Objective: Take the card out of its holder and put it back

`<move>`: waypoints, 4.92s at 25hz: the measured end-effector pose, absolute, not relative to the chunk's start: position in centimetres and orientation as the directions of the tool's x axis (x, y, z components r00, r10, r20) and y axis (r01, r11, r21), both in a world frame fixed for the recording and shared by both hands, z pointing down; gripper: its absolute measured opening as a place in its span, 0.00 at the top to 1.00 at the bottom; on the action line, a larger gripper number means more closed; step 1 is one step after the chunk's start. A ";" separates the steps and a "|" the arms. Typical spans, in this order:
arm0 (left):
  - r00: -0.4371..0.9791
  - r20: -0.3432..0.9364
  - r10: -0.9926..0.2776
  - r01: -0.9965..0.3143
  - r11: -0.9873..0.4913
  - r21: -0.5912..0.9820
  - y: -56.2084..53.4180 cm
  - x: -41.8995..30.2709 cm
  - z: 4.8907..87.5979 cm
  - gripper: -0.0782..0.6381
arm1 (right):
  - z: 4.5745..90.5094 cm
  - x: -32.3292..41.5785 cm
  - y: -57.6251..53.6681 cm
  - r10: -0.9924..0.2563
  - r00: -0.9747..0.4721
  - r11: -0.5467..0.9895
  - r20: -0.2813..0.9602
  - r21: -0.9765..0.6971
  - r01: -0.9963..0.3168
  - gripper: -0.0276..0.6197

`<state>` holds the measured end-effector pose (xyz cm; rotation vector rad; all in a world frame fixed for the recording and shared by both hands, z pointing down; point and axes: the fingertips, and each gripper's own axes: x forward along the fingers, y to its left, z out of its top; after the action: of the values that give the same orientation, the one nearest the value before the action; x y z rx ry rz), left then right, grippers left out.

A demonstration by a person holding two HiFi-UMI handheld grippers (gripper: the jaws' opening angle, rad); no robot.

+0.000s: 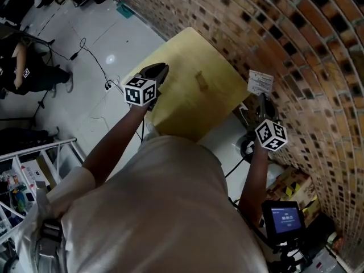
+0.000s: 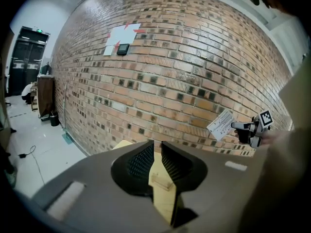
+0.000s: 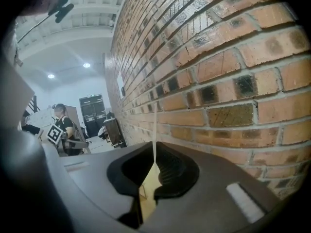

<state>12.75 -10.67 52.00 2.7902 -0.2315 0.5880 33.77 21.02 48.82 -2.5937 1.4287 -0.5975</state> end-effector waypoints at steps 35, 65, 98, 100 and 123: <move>0.853 0.495 -0.162 -0.312 -0.920 0.238 -10.4 6.3 55.0 0.78 | 60.2 28.0 6.8 -0.867 0.117 -0.271 0.484 -0.263 -0.926 0.94; 0.842 0.516 -0.158 -0.329 -0.908 0.258 -11.5 4.1 55.1 0.78 | 70.5 25.8 2.4 -0.746 0.035 -0.218 0.665 -0.194 -0.956 0.94; 0.839 0.517 -0.169 -0.339 -0.906 0.254 -11.2 4.0 55.2 0.78 | 70.6 25.4 2.4 -0.733 0.071 -0.239 0.677 -0.158 -0.958 0.94; 0.839 0.517 -0.170 -0.340 -0.906 0.254 -11.2 3.9 55.1 0.78 | 70.6 25.4 2.3 -0.732 0.071 -0.239 0.678 -0.157 -0.958 0.94; 0.835 0.523 -0.170 -0.346 -0.901 0.260 -10.9 3.2 55.2 0.78 | 74.1 25.1 2.9 -0.696 0.072 -0.297 0.714 -0.195 -0.935 0.94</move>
<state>3.22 -10.85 55.23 2.6688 -0.3883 0.7150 25.10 2.90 74.07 -2.5064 2.0032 -1.3047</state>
